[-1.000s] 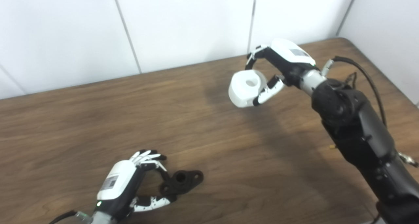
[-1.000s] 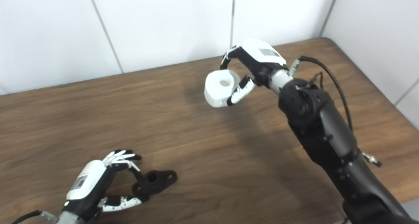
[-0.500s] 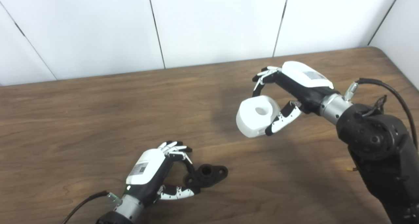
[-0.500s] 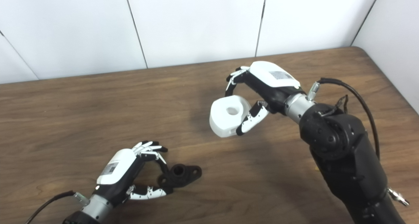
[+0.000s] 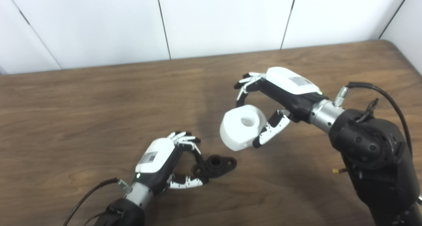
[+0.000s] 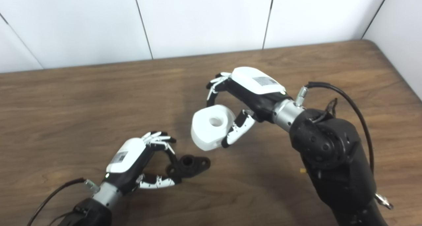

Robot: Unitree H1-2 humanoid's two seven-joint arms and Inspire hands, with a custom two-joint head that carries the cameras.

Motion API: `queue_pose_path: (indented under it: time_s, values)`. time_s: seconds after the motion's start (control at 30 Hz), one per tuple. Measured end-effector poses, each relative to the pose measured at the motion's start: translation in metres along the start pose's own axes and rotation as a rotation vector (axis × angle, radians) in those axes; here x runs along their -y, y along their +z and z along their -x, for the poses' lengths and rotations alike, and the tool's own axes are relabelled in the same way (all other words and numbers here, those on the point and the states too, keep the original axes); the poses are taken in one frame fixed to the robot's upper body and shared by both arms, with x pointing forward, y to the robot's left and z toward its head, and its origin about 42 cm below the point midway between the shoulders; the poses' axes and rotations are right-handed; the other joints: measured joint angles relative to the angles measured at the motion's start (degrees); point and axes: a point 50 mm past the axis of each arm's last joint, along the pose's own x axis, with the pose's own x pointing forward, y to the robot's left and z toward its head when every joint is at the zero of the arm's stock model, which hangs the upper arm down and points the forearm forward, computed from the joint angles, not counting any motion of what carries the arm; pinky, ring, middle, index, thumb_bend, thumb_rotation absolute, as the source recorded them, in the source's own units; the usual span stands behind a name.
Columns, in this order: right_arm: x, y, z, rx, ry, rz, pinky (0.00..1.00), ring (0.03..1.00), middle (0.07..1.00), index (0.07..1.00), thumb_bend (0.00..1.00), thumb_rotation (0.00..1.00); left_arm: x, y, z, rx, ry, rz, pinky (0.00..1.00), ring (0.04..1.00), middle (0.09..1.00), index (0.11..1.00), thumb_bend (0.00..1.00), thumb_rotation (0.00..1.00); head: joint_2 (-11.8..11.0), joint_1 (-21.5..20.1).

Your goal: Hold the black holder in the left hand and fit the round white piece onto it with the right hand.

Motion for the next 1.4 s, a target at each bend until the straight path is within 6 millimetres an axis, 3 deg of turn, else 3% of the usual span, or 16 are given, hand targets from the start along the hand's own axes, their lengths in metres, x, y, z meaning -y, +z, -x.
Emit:
queue_pose_path:
  time_s: [0.43, 1.4]
  values:
    - [-0.014, 0.026, -0.002, 0.078, 0.059, -0.004, 0.94, 0.940, 0.834, 0.481, 0.52, 0.14, -0.001, 0.006, -0.004, -0.006, -0.002, 0.000, 0.93, 0.905, 0.813, 0.485, 0.52, 0.06, 1.2, 0.7]
    - [-0.033, 0.023, -0.001, 0.064, 0.081, 0.041, 0.98, 0.949, 0.849, 0.483, 0.53, 0.14, -0.001, 0.012, -0.006, -0.014, -0.017, 0.012, 0.94, 0.911, 0.817, 0.486, 0.52, 0.06, 1.9, 0.9]
